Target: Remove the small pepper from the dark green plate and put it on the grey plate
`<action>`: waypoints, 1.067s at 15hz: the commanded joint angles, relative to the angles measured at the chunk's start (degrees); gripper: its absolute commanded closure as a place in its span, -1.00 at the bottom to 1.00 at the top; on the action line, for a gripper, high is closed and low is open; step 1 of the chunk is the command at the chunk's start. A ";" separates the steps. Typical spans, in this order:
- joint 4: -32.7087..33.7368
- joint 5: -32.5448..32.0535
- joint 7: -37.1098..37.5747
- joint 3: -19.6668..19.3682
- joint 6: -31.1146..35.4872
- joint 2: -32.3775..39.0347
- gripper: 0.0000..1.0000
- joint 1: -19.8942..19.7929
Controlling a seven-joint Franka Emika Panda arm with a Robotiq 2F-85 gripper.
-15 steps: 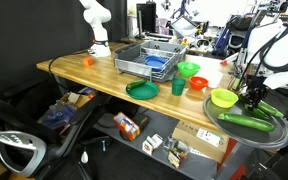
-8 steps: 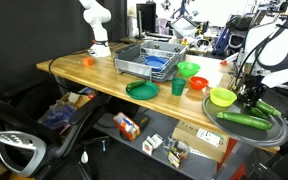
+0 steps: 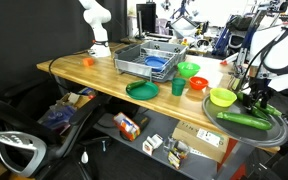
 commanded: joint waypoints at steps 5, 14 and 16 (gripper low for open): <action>-8.61 -5.36 4.04 -5.62 4.40 -9.88 -1.00 4.33; -10.19 0.58 0.67 0.63 0.41 -19.67 -1.00 3.34; -10.03 -0.99 2.84 1.22 1.79 -18.83 -1.00 2.70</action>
